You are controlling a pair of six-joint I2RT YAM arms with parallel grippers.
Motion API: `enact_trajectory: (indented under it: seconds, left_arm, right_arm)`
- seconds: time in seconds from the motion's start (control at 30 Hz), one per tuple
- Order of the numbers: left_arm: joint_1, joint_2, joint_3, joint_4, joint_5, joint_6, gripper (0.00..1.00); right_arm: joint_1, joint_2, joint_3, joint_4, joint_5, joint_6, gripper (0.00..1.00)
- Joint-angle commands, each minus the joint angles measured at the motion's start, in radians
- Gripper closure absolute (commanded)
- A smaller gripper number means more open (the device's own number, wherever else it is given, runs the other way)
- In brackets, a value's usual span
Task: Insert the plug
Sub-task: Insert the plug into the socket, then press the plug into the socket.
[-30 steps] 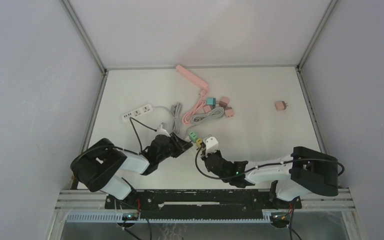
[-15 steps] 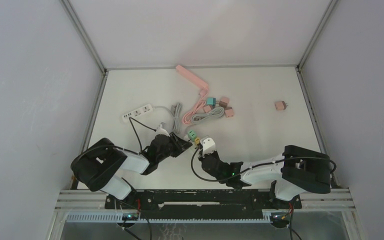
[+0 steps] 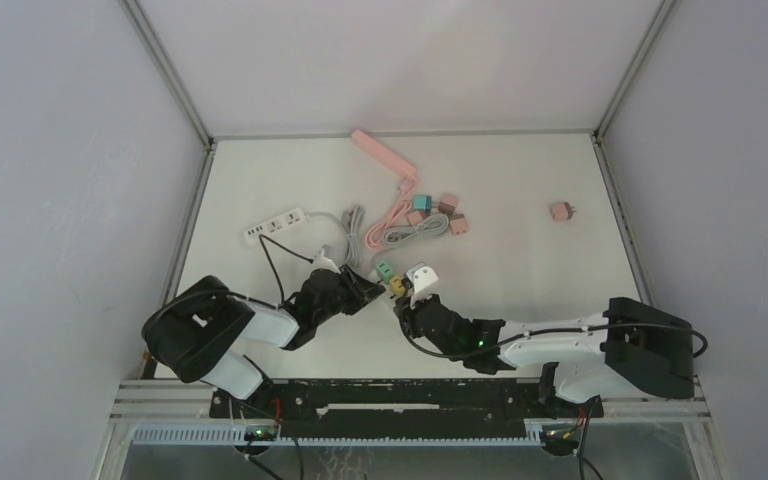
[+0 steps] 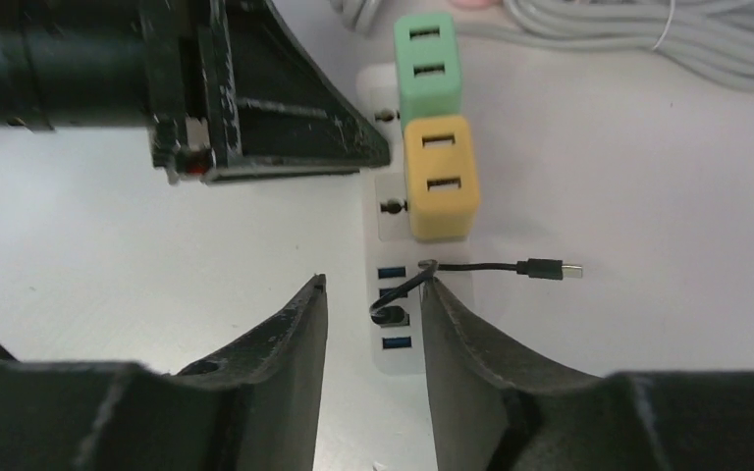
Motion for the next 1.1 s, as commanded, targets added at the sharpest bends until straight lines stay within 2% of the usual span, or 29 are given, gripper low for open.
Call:
enact_trajectory:
  seconds: [0.0, 0.33, 0.67, 1.07]
  left_arm:
    - [0.001, 0.010, 0.047, 0.018, 0.012, -0.006, 0.64]
    - [0.001, 0.016, 0.053, 0.019, 0.020, -0.007, 0.64]
    - [0.001, 0.018, 0.055, 0.018, 0.021, -0.006, 0.64]
    - [0.001, 0.032, 0.071, 0.018, 0.033, -0.005, 0.64]
  right_arm:
    - [-0.029, -0.085, 0.001, 0.008, -0.044, -0.008, 0.53]
    - [-0.055, -0.067, 0.019, -0.076, -0.079, 0.034, 0.55]
    - [-0.057, -0.014, 0.018, -0.069, -0.080, 0.037, 0.65]
    - [-0.062, 0.028, 0.032, -0.069, -0.082, 0.021, 0.87]
